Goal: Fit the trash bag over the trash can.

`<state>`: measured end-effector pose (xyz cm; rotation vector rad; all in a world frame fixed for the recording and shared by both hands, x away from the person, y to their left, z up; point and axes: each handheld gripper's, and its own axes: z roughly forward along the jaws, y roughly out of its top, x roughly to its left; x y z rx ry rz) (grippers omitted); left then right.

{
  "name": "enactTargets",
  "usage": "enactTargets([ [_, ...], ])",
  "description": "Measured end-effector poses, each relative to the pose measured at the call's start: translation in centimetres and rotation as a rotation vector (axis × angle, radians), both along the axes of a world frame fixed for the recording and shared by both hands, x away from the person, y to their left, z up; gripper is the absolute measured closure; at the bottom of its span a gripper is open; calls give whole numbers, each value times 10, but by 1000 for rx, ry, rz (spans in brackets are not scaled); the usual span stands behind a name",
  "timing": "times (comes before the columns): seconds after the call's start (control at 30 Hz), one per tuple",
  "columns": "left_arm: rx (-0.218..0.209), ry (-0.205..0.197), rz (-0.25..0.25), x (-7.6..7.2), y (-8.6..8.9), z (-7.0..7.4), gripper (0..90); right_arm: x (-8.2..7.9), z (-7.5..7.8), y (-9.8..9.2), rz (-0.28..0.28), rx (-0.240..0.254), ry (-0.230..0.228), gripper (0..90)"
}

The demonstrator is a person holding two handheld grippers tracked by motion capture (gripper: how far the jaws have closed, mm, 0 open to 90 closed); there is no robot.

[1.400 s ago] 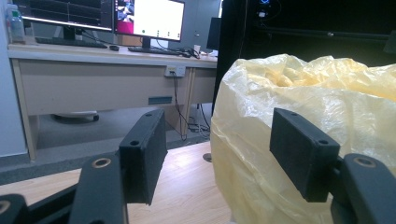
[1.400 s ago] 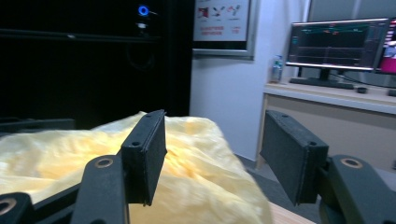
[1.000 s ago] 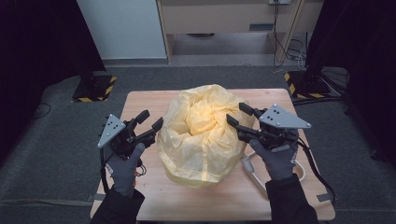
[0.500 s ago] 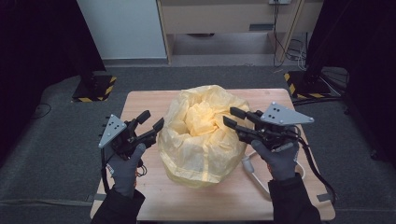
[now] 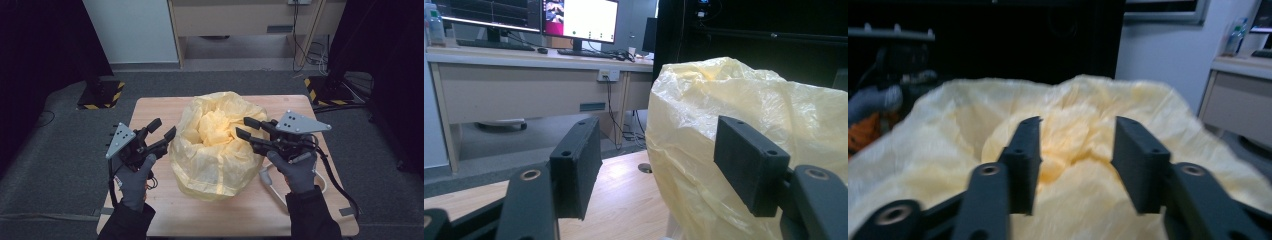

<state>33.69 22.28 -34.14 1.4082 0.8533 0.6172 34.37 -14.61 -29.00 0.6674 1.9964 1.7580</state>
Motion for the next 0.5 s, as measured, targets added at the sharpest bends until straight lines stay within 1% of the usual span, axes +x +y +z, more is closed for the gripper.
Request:
enactTargets([
  [0.03,0,0,1,0,0,0,349,1,4,0,-5,18,-4,451],
  [0.07,0,1,1,0,0,0,349,2,13,-1,-4,55,1,404],
  [0.13,1,1,0,0,0,0,349,3,23,-1,-12,83,-11,377],
  [0.27,2,2,0,0,0,-1,348,6,40,5,-18,91,-12,352],
  [0.5,2,2,0,0,0,-1,348,11,64,28,4,70,-19,340],
])
